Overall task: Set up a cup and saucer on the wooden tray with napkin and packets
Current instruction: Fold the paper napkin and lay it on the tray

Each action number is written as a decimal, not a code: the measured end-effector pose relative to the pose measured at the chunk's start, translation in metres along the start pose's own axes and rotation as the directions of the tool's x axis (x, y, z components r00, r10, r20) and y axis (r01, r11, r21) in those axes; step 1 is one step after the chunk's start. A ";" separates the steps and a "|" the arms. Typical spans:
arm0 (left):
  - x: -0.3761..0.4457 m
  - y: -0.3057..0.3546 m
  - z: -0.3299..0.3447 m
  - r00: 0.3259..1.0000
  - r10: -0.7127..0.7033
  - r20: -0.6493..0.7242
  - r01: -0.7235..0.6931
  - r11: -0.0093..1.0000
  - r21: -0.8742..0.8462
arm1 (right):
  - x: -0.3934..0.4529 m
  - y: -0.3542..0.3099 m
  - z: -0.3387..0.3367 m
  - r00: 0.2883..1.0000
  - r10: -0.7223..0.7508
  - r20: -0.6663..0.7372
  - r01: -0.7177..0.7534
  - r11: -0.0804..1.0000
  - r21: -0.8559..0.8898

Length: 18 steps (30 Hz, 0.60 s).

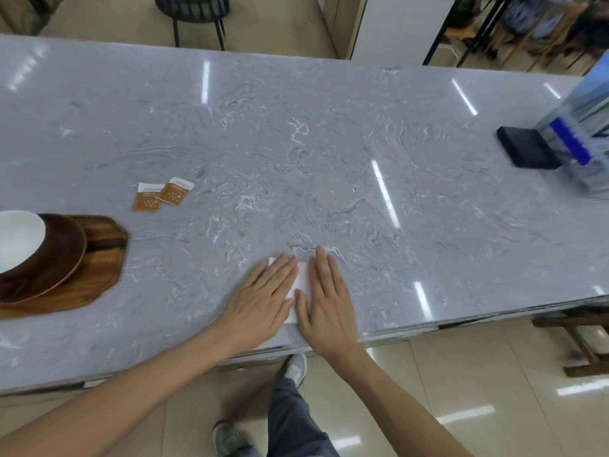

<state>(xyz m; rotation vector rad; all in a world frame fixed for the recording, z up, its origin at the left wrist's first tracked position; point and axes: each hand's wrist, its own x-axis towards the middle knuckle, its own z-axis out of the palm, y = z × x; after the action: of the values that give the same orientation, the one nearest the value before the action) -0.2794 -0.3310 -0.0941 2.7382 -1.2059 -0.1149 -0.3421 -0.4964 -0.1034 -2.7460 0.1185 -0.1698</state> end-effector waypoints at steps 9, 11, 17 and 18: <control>-0.027 -0.017 -0.004 0.985 0.145 0.094 -0.145 0.989 0.001 | -0.023 0.018 -0.017 0.933 -0.291 0.210 0.294 0.956 0.018; -0.032 -0.018 -0.004 0.980 0.148 0.131 -0.150 0.989 0.008 | -0.026 0.020 -0.021 0.921 -0.326 0.215 0.321 0.945 0.061; -0.025 -0.033 -0.020 0.955 0.219 0.198 -0.211 0.975 -0.063 | -0.018 0.031 -0.034 0.906 -0.352 0.234 0.329 0.935 0.133; -0.023 -0.036 -0.024 0.949 0.242 0.205 -0.240 0.970 -0.031 | -0.016 0.032 -0.036 0.906 -0.374 0.198 0.360 0.927 0.107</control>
<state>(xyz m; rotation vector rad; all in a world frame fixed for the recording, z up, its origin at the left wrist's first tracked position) -0.2660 -0.2874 -0.0764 2.5983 -1.5809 -0.3831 -0.3642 -0.5373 -0.0838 -2.6697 -0.4598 0.0252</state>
